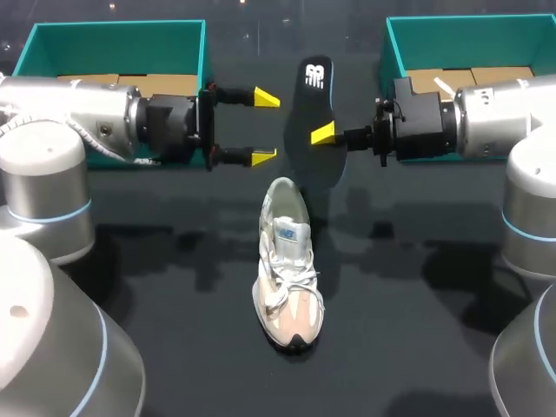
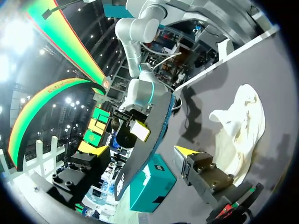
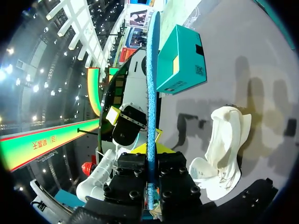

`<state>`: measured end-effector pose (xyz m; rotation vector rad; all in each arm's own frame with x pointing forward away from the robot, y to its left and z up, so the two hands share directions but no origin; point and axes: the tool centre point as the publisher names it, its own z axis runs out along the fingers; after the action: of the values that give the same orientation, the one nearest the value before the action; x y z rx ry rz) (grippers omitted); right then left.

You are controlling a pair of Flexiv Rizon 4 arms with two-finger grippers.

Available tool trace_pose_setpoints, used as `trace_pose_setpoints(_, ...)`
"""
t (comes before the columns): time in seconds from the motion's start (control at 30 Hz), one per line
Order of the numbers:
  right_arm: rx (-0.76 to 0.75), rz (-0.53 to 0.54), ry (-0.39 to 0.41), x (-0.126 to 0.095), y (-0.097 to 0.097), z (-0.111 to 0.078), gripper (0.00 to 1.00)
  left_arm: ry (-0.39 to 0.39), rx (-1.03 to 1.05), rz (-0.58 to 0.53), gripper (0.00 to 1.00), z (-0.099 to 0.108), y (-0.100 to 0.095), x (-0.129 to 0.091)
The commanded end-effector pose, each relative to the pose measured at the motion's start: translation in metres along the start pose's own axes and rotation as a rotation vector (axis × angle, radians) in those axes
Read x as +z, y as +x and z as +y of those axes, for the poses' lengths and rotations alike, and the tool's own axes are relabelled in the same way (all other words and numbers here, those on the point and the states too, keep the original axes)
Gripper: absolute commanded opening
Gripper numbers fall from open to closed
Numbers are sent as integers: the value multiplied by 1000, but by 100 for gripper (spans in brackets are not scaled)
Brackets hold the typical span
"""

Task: Take the shoe out of the shoebox, open the shoe tongue, remove and reinsert the insole, then place the shoe into the shoebox

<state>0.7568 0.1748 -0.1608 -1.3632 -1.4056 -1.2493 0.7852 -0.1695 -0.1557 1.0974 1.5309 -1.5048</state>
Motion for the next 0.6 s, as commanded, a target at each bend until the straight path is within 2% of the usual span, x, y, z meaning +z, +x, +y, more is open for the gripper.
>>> trace_pose_setpoints(0.03,2,-4,-1,-1,1,-1,0,14,1,35,100,3,-4,-8)
trace_pose_setpoints(0.2,2,-4,-1,-1,1,-1,0,14,1,35,100,3,-4,-8)
trace_pose_setpoints(0.23,2,-4,-1,0,-1,1,0,-7,-32,49,100,2,-5,-9)
trace_pose_setpoints(0.37,-46,-6,-6,2,-6,4,0,-150,-247,126,100,11,-19,-22)
trace_pose_setpoints(0.4,-62,-4,-12,2,-7,5,0,-192,-311,176,100,15,-22,-27)
trace_pose_setpoints(0.47,-124,-6,-18,2,-10,8,0,-311,-409,354,100,24,-24,-34)
trace_pose_setpoints(0.5,-146,-6,-14,3,-10,10,0,-364,-340,424,100,25,-22,-40)
trace_pose_setpoints(0.6,-154,-21,-21,4,-12,14,0,-364,-340,424,100,25,-22,-40)
